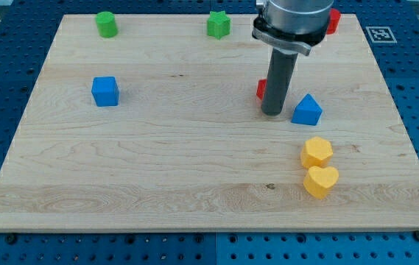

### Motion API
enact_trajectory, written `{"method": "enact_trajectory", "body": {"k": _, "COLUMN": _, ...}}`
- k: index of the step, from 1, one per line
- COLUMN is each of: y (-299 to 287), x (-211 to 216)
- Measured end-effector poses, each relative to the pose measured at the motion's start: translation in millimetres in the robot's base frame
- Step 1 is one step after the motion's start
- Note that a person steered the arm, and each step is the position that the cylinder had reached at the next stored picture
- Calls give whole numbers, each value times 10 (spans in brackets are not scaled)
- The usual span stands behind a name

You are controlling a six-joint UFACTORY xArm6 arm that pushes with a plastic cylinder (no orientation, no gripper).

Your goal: Push the red star to the top of the blue triangle

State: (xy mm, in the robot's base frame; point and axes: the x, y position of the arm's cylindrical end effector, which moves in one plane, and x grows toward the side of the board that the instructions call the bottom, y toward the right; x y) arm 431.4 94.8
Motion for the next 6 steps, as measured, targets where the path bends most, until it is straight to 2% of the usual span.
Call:
{"method": "enact_trajectory", "body": {"k": 1, "y": 4, "x": -102}}
{"method": "enact_trajectory", "body": {"k": 2, "y": -338, "x": -116}}
{"method": "enact_trajectory", "body": {"k": 3, "y": -478, "x": -433}}
{"method": "enact_trajectory", "body": {"k": 4, "y": -347, "x": -590}}
{"method": "enact_trajectory", "body": {"k": 6, "y": 82, "x": -297}}
